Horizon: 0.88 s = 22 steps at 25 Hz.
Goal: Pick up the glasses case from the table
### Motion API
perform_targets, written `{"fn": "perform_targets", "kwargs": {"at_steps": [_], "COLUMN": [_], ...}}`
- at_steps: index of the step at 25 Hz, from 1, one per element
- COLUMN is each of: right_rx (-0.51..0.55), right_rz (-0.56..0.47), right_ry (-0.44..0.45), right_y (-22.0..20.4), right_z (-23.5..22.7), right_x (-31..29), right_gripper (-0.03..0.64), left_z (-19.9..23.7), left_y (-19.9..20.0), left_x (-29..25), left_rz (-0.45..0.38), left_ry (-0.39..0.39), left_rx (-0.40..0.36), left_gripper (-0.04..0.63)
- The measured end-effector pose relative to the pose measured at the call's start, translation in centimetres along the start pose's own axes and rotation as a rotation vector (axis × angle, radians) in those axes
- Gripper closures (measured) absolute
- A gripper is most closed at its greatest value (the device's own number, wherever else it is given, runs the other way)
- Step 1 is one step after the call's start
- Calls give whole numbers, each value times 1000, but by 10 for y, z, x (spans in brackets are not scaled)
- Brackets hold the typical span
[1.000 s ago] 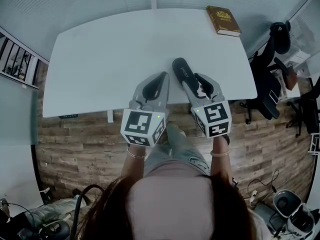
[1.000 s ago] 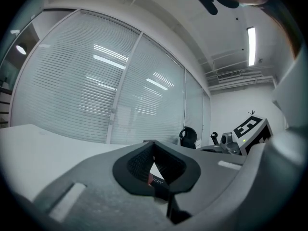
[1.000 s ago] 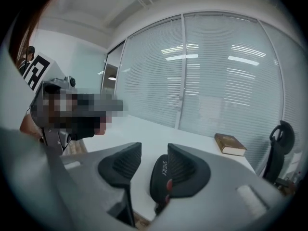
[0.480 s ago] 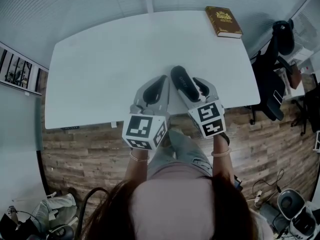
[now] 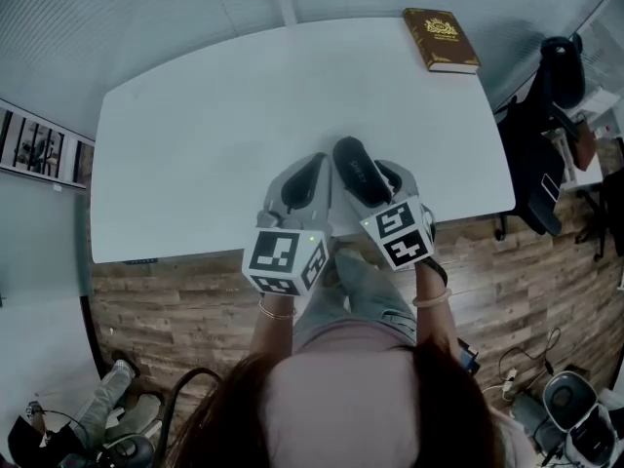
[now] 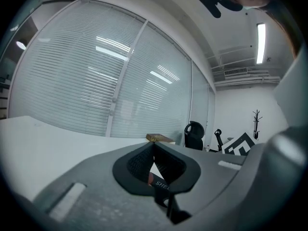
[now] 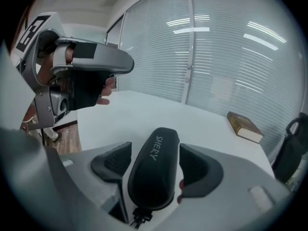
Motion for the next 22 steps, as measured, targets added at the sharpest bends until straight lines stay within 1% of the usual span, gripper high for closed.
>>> {"fn": "perform_targets", "kwargs": {"at_steps": [5,12,16,22], "right_rx": [-18,-52,-46,-76], "right_rz": [59,106,160,163], "right_ry": [17,25,32,25], "right_y": [-11,-21,-27,-32], "right_z": [-2,-5,-4,-5], "right_x": [-11,-20,-26,-33], "right_gripper": [278,265,247,247], "left_z": [4,8,10,14], "left_y": [-7,-17,-20,-24], "left_x": [-8,-13,-14,-16], "left_rz": [15,41,53,63], "left_ry": [9,22,28,36], "left_rx": [17,34,45,55], "left_gripper": [591,592,592,591]}}
Point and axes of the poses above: the fingertips, and each gripper's own axes: x backward along the fingers, z to its left, y out of its top, the point moved 4 cm from there along x, backward along the fingers, and after that the axes turned 5 degrees about y, right-handed, at the moved point
